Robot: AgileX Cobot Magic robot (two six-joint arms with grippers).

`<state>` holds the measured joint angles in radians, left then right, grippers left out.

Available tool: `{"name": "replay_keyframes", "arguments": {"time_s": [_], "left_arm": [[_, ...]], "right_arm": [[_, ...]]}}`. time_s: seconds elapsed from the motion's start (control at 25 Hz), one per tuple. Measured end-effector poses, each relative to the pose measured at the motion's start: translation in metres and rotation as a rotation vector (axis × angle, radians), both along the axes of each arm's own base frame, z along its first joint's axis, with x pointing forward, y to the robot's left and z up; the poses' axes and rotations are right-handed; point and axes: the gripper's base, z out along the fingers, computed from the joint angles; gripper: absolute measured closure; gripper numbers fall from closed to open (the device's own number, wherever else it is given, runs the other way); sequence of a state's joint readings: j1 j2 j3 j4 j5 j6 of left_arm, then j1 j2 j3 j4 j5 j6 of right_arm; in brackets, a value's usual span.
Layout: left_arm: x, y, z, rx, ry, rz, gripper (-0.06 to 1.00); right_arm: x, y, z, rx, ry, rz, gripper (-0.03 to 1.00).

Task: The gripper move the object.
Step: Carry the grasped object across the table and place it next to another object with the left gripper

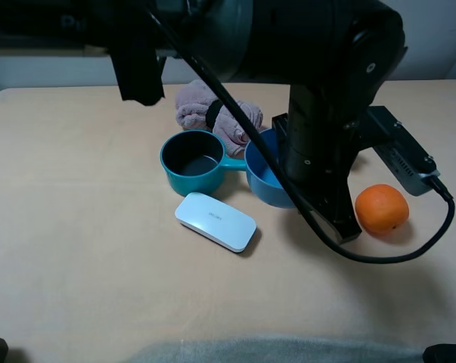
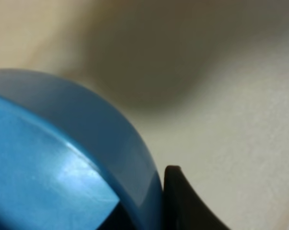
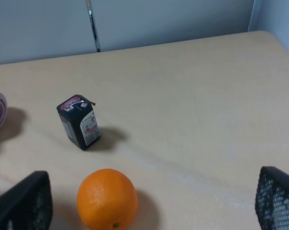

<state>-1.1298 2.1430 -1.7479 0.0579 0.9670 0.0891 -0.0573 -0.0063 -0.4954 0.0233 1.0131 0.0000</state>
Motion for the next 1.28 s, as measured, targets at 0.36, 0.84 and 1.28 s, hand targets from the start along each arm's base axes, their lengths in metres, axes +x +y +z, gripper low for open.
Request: {"name": "replay_keyframes", "arguments": {"time_s": [0.36,0.84,1.28], "left_arm": [[-0.02,-0.017,-0.022,0.019,0.05,-0.069,0.9],[-0.021,-0.022,-0.053,0.067,0.074,-0.085,0.9],[-0.017,-0.031,-0.07,0.062,0.065,-0.109,0.9]], "right_arm": [[0.0,0.0,0.0,0.0,0.0,0.0,0.3],[0.0,0.0,0.0,0.0,0.0,0.0,0.3],[0.0,0.0,0.0,0.0,0.0,0.0,0.3]]}}
